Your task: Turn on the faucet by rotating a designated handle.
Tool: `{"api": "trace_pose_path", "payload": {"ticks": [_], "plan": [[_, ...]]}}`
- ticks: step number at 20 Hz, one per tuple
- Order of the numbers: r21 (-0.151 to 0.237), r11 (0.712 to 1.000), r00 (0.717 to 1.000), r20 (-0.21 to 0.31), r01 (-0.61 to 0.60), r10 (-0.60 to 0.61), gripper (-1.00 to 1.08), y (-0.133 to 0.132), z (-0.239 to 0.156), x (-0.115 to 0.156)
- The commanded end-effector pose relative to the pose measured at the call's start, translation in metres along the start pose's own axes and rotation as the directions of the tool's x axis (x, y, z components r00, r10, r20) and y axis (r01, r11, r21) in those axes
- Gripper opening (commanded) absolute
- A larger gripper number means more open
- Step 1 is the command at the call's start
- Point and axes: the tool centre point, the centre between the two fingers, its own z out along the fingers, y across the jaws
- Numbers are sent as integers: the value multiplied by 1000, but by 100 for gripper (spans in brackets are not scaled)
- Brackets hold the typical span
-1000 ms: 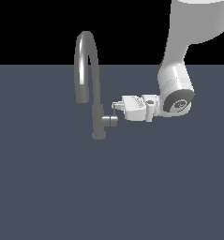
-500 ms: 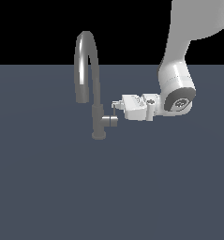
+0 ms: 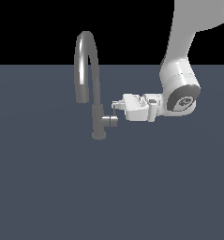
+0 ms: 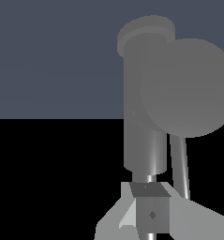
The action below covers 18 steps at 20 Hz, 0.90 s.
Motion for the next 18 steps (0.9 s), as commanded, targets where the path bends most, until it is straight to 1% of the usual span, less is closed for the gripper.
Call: {"api": "trace_pose_path", "payload": {"ticks": [1,10,11,12,18], "plan": [[-1,1000,1000,1,-1,1,-100,5,0,0],[-3,1000,1000,2,-1,1,-100,34,0,0],[-3,1000,1000,2,-1,1,-100,34,0,0],[2,1000,1000,-2,11,-11,-100,26,0,-3],[-2,1000,1000,1,3,-3,-100,50,0,10]]}}
